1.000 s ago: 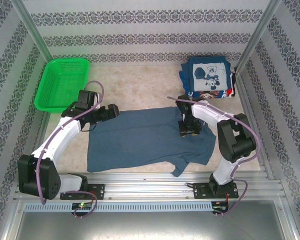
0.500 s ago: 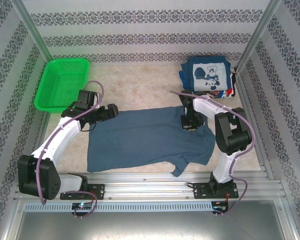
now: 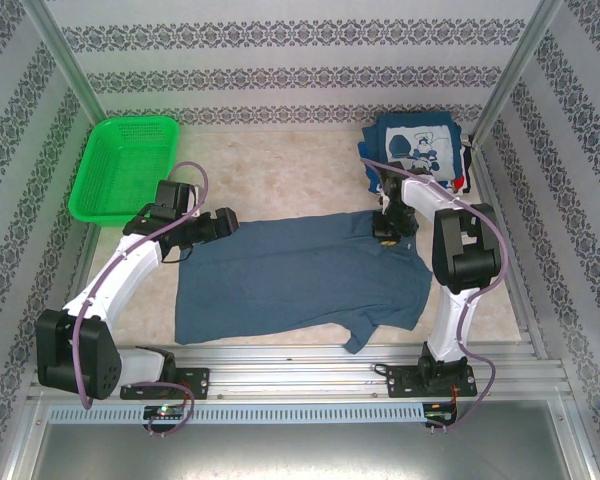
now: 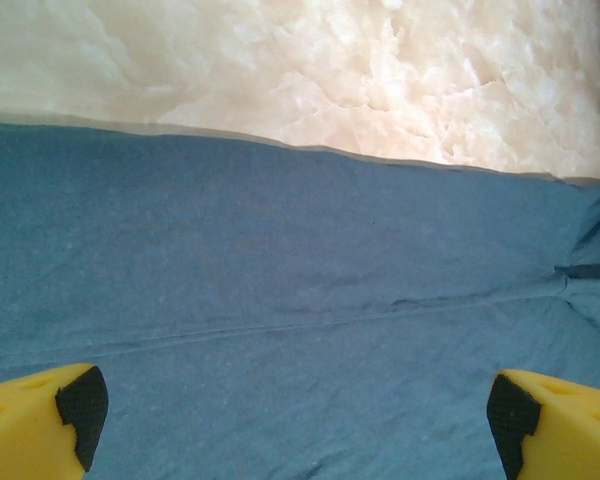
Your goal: Fold and stack the t-shirts
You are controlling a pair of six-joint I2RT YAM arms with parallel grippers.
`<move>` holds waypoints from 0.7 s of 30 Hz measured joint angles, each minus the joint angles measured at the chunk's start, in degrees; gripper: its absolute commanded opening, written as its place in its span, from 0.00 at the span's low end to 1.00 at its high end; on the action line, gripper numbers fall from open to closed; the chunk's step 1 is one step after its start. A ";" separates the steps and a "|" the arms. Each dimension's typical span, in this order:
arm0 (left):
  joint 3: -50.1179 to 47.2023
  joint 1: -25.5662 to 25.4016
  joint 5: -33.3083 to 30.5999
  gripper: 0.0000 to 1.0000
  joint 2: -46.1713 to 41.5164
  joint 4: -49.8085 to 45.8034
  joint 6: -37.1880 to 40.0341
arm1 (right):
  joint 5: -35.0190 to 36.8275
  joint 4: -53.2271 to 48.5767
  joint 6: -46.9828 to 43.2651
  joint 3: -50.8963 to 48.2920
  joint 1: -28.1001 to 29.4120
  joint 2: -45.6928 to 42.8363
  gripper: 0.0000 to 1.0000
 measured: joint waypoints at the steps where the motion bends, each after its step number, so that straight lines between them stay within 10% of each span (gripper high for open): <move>1: -0.04 0.00 0.00 0.98 -0.02 0.04 0.02 | -0.11 0.00 -0.02 0.79 -0.07 0.37 0.00; 21: -2.03 0.00 1.31 0.99 -0.02 1.14 0.96 | -1.27 -0.52 0.02 11.32 -1.79 6.93 0.05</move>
